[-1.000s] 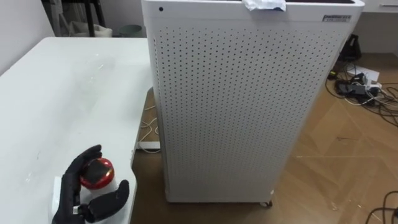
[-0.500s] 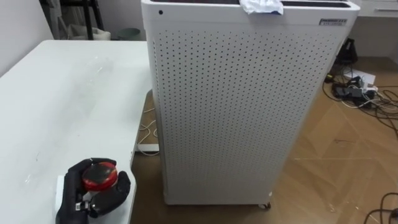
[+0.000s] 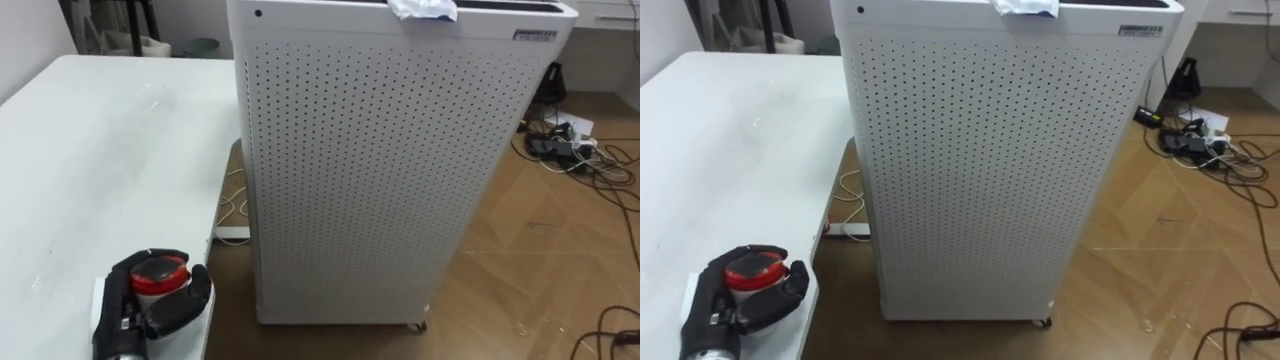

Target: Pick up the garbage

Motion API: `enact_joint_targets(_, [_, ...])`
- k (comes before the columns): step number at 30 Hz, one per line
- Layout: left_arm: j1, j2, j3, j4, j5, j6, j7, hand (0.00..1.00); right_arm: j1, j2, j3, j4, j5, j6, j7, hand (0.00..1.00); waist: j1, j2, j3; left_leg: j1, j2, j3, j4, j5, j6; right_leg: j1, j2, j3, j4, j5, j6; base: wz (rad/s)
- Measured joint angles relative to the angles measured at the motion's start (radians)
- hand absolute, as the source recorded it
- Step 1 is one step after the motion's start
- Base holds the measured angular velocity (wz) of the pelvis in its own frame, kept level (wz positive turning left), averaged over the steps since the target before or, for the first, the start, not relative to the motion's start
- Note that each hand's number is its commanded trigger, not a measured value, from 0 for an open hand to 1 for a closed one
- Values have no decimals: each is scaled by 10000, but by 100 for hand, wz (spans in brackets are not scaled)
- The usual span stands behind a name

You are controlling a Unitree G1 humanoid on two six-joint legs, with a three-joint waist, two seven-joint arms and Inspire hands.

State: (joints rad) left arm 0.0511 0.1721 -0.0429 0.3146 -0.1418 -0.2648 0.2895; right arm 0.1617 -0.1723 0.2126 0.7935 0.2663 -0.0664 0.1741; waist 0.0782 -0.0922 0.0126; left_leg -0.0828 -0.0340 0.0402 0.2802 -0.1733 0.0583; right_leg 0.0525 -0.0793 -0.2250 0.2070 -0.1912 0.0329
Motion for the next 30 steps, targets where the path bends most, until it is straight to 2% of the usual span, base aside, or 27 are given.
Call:
enact_joint_targets(4, [1,-10,-529,-645,-219,86,-355,100,-490,-26,-2,-240,-1,-1,-288,100,-23,-39,25,-126,40,24,204,-74,18,-29,40,41,-30,47,-7,-1])
enact_joint_targets(9, [-12,-38,-1363,-2078,-333,171,-1060,100,-1034,-15,21,-875,131,-1,-567,100,-192,-24,29,-397,111,66,498,-174,34,-214,93,130,9,90,-8,-3])
enact_joint_targets(12, [-89,-57,-1766,-2221,-873,205,-1685,100,-1366,1,31,-1196,619,-25,-671,100,-192,31,28,-635,166,170,588,-179,41,-524,104,204,177,102,-18,-11])
enact_joint_targets(18, [-107,-72,-2083,-2266,-1031,417,-2750,100,-1624,-2,25,-1416,1235,-53,-905,100,-286,81,23,-967,218,188,662,-179,39,-809,145,236,172,140,-54,-1])
enact_joint_targets(22, [-116,-61,-2365,-2303,-1031,418,-3075,100,-1929,12,67,-1171,1282,-54,-967,100,-349,132,52,-1029,218,224,657,-179,39,-908,146,294,175,144,-52,-3])
enact_joint_targets(26, [-192,-65,-3047,-2300,-1029,532,-3464,100,-2369,39,520,-886,1601,-54,-1159,100,-458,241,110,-1297,231,292,685,-177,42,-1265,127,344,337,143,-50,-4])
enact_joint_targets(28, [-203,-78,-3386,-2300,-1028,676,-3672,17,-2410,100,660,-885,1602,-54,-1190,100,-471,254,119,-1378,236,336,675,-177,42,-1379,120,363,342,143,-49,-8])
enact_joint_targets(29, [-203,-77,-3545,-2300,-1028,763,-3731,0,-2445,103,796,-882,1598,-54,-1185,100,-483,272,132,-1397,245,384,674,-178,42,-1419,115,365,343,142,-49,-9])
enact_joint_targets(30, [-203,-99,-3622,-2299,-1028,796,-3808,0,-2483,133,803,-881,1594,-54,-1176,100,-503,316,163,-1399,246,398,674,-178,43,-1433,109,368,349,142,-48,-7])
